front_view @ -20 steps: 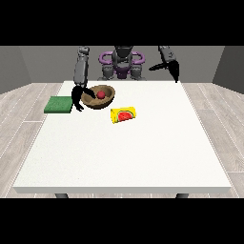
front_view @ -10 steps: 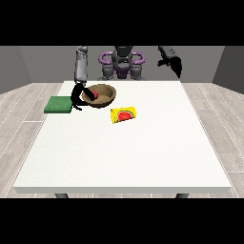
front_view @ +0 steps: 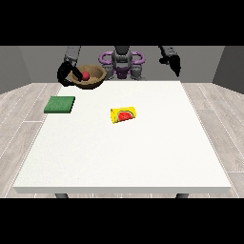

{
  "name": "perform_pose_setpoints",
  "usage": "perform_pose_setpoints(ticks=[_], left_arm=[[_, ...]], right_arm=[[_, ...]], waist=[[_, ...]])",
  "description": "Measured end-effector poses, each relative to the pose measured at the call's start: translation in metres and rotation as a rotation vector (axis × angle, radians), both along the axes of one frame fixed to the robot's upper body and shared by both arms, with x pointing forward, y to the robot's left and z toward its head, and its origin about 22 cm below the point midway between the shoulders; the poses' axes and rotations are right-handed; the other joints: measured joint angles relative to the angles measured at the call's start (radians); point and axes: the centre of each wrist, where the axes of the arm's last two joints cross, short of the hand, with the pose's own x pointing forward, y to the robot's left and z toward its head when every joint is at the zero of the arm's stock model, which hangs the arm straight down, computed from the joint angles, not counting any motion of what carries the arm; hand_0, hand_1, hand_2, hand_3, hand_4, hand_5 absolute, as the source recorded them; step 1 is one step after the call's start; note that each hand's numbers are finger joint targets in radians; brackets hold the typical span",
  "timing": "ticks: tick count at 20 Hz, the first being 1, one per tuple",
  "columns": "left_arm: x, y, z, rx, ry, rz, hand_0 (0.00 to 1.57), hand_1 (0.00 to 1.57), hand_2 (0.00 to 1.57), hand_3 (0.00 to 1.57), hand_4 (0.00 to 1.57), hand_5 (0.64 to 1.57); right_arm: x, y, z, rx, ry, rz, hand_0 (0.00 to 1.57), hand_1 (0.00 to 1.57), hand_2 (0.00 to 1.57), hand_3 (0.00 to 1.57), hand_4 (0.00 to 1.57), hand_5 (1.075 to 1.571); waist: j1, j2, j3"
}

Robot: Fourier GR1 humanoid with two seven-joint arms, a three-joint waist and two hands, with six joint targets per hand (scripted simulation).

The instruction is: Pick the cup and pour the ball into the bowl, then pick the bowl and place it on the pad

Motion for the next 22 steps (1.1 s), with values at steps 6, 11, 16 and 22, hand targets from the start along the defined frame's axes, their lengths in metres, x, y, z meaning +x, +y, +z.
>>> perform_pose_setpoints(ticks=[6, 11, 16, 22], left_arm=[[-0.001, 0.012, 0.003, 0.000, -0.021, 0.026, 0.00, 0.00, 0.00, 0.00, 1.03, 1.430], [0.011, 0.017, 0.023, -0.012, -0.099, 0.001, 0.00, 0.00, 0.00, 0.00, 1.25, 1.503], [0.018, 0.071, 0.070, -0.032, -0.196, 0.008, 0.00, 0.00, 0.00, 0.00, 1.31, 1.567], [0.002, 0.158, 0.111, -0.043, -0.291, 0.064, 0.00, 0.00, 0.00, 0.00, 1.25, 1.569]], right_arm=[[-0.002, -0.040, 0.025, 0.021, -0.004, -0.011, 1.57, 1.57, 1.57, 0.47, 0.83, 1.570], [-0.003, -0.079, 0.050, 0.013, -0.073, -0.048, 1.57, 1.57, 1.57, 0.22, 0.88, 1.570], [-0.022, -0.130, 0.057, -0.008, -0.145, -0.109, 1.57, 1.57, 1.57, 0.00, 0.87, 1.571], [-0.028, -0.145, 0.062, -0.015, -0.231, -0.140, 1.57, 1.57, 1.57, 0.00, 0.79, 1.566]], waist=[[-0.028, 0.032, 0.0031], [0.002, 0.118, 0.0038], [0.056, 0.184, 0.0046], [0.077, 0.249, 0.0038]])
